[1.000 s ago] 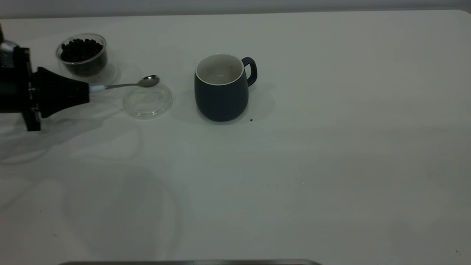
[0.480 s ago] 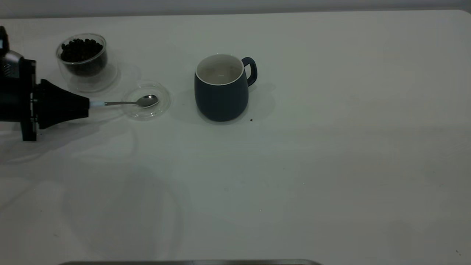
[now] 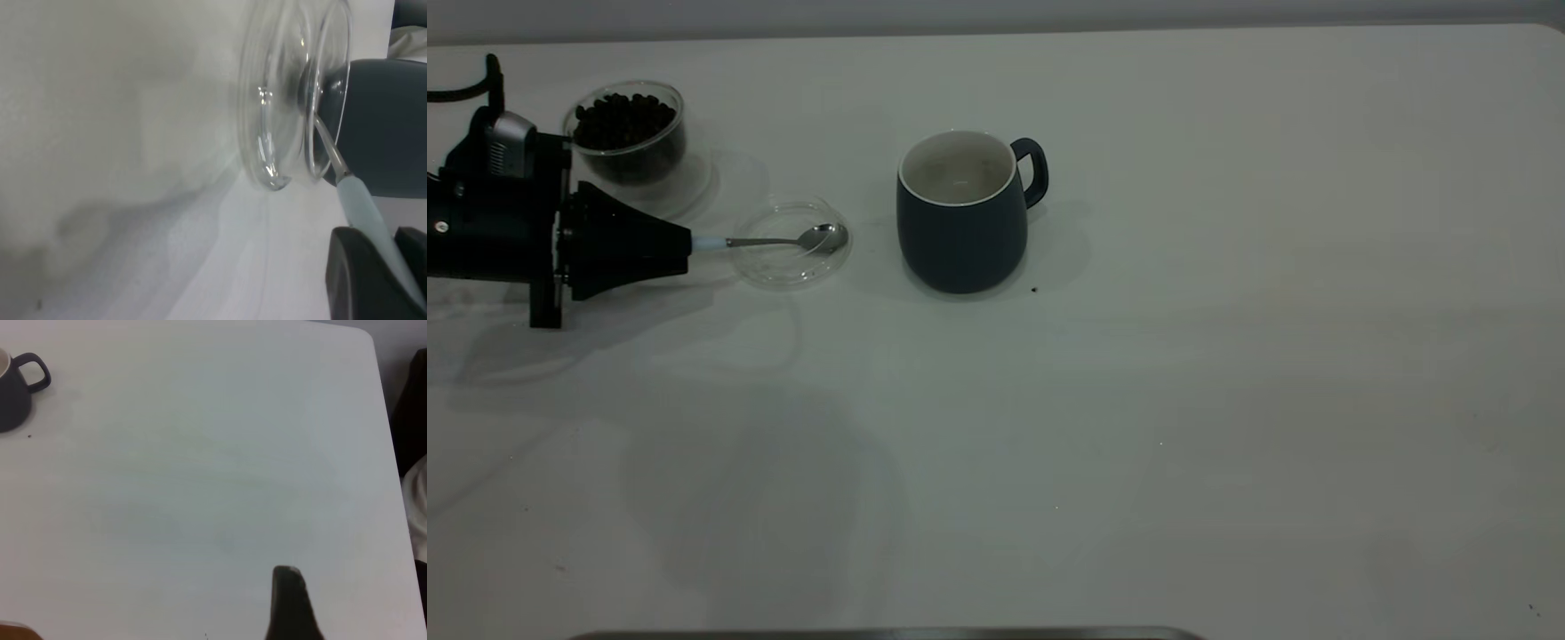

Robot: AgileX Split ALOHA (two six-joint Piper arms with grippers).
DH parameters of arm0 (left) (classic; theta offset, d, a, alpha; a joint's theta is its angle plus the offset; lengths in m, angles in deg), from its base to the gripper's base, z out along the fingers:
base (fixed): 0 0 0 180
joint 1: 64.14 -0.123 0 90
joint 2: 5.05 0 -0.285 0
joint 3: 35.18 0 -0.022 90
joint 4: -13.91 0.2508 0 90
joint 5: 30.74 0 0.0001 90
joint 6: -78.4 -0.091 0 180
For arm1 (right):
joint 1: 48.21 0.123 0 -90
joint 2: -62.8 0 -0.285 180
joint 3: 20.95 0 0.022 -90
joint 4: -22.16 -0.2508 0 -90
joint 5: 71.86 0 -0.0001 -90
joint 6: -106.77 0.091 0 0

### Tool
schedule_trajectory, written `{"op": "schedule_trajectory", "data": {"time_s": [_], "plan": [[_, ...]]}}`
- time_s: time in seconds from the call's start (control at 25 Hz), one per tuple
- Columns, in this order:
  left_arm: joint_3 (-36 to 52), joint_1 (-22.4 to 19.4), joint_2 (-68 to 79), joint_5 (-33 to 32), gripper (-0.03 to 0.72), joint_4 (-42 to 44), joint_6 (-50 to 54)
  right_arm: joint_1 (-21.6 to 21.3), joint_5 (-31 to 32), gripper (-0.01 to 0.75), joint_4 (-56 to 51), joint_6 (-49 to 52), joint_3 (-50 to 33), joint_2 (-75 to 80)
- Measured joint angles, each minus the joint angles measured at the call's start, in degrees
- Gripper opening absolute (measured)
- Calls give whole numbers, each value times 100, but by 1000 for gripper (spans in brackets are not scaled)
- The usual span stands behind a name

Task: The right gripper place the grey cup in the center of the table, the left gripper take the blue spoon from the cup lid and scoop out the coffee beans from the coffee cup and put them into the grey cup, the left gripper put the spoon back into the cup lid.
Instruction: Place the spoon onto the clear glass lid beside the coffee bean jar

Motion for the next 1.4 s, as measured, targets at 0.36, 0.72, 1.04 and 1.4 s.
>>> {"op": "schedule_trajectory", "data": {"time_s": [0.36, 0.72, 1.04, 1.4], "plan": [[0, 0, 0, 0, 323, 26, -155, 0, 0, 459, 0, 0, 0, 0], [0, 0, -43, 485, 704, 297, -863, 0, 0, 459, 0, 0, 0, 0], [0, 0, -1035, 1072, 692, 1314, -782, 0, 0, 459, 0, 0, 0, 0], [36, 132, -2814, 639, 670, 2928, 1331, 0, 0, 459, 0, 0, 0, 0]]}}
